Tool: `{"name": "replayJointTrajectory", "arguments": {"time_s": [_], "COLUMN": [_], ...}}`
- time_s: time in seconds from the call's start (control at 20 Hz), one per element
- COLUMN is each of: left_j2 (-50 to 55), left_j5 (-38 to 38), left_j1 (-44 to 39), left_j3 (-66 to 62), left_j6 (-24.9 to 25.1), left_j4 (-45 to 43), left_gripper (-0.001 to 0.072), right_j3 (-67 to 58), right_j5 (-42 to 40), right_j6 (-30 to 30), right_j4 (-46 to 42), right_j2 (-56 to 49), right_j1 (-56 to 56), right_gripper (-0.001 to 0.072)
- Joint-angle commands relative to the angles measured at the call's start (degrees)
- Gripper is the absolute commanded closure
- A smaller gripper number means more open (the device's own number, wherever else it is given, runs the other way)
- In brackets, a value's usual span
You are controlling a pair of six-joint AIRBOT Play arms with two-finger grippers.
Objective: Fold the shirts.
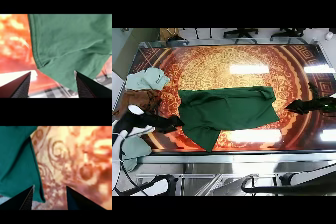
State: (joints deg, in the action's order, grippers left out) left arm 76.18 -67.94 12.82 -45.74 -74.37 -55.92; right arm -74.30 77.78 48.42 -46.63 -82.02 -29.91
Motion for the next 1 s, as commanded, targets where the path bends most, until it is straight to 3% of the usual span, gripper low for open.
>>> {"name": "replayJointTrajectory", "arguments": {"time_s": [0.0,0.15,0.2,0.25,0.3,0.35,0.45,0.5,0.7,0.95], "left_j2": [2.84,7.96,8.98,9.86,10.29,10.38,10.34,9.68,0.63,-15.69], "left_j5": [8.46,8.81,8.76,8.33,7.54,6.47,3.50,1.66,-4.13,-8.85], "left_j1": [-2.32,-4.33,-4.44,-4.44,-4.44,-4.44,-4.44,-4.44,-4.44,-3.91], "left_j3": [6.82,3.06,1.53,-0.22,-1.70,-3.15,-6.62,-8.57,-18.75,-41.92], "left_j6": [2.60,2.99,2.99,2.99,2.99,3.32,3.82,3.82,3.37,2.23], "left_j4": [3.54,3.52,3.45,3.43,3.43,3.45,3.63,3.56,3.63,8.09], "left_gripper": [0.0107,0.0111,0.0242,0.0420,0.0520,0.0666,0.0689,0.0690,0.0691,0.0692], "right_j3": [0.50,0.50,0.52,0.52,0.52,0.48,0.28,0.28,-3.61,-19.30], "right_j5": [2.05,2.23,2.27,2.62,3.63,5.01,7.15,7.15,8.72,7.89], "right_j6": [0.26,0.24,0.24,0.24,-0.04,-0.90,-1.25,-1.11,-0.17,0.90], "right_j4": [-1.01,-1.01,-1.05,-1.05,-0.96,-0.92,-0.72,-0.72,1.88,23.10], "right_j2": [-3.50,-6.32,-6.95,-7.34,-7.45,-7.30,-5.99,-4.33,5.66,20.94], "right_j1": [4.04,7.80,8.79,9.68,10.47,11.10,11.43,11.32,10.38,6.21], "right_gripper": [0.0252,0.0252,0.0252,0.0255,0.0332,0.0457,0.0630,0.0683,0.0684,0.0684]}}
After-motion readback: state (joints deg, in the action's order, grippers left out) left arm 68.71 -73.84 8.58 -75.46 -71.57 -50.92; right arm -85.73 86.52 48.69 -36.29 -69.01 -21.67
